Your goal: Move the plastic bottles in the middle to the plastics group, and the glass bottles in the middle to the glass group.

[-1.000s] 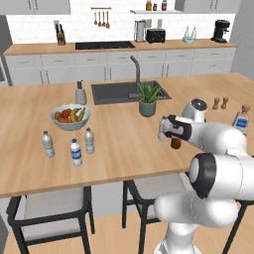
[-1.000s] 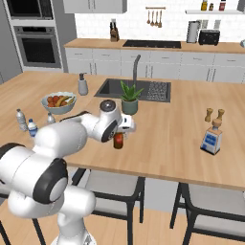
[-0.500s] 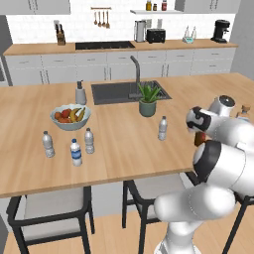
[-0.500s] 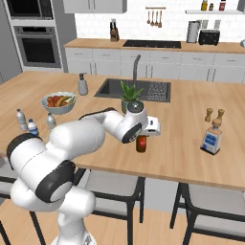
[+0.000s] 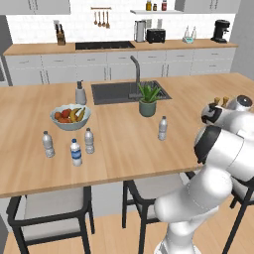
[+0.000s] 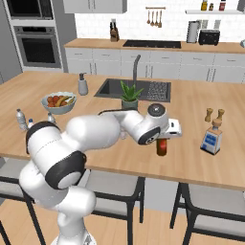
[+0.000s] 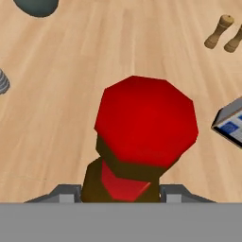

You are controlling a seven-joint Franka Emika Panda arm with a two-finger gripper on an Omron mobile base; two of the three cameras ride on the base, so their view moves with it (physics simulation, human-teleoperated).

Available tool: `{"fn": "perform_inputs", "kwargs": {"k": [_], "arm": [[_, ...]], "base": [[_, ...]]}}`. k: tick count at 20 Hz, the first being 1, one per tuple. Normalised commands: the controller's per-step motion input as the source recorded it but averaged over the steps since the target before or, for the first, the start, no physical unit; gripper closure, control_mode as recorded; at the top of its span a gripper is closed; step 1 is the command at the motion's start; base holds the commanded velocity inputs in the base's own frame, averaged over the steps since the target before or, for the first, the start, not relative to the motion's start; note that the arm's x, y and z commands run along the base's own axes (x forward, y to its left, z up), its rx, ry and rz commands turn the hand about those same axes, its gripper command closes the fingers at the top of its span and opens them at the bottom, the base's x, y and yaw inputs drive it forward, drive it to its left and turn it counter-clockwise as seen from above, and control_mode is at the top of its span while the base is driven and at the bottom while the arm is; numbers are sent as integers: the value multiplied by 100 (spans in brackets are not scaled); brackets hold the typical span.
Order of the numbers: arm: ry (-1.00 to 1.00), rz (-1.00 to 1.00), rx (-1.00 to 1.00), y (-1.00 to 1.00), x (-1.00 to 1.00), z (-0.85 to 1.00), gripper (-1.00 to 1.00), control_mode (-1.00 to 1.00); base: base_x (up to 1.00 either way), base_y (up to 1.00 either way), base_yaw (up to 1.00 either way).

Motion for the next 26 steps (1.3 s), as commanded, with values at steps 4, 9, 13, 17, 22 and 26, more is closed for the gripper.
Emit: {"fn": "perform_inputs", "kwargs": {"k": [4, 9, 13, 17, 22, 26], "arm": [[-4, 0, -6, -71, 0, 0, 100, -100], [-6, 0, -3, -65, 0, 1, 100, -100], [-3, 0, 0, -48, 2, 3, 100, -100], [-2, 0, 0, -37, 1, 2, 100, -100], [-6, 0, 0, -30, 0, 0, 100, -100], [-11, 0, 0, 0, 0, 0, 100, -100]], "base": [[0, 0, 0], [0, 0, 0], [0, 0, 0], [0, 0, 0], [0, 0, 0], [0, 0, 0]]}}
